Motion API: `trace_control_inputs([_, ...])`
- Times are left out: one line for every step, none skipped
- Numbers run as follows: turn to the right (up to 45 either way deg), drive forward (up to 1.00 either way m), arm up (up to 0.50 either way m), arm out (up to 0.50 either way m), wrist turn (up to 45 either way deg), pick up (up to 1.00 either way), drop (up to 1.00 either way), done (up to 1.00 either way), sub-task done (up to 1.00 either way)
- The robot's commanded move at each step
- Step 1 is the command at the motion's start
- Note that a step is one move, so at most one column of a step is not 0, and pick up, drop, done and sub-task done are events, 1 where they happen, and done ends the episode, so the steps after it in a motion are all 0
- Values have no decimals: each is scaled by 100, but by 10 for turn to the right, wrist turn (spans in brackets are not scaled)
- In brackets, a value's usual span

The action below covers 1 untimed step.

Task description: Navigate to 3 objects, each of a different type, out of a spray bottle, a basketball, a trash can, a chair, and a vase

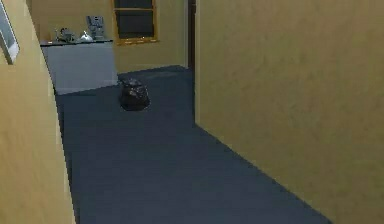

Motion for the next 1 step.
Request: trace_control_inputs([0, 35, 0, 0, 0, 0, 0, 0, 0])
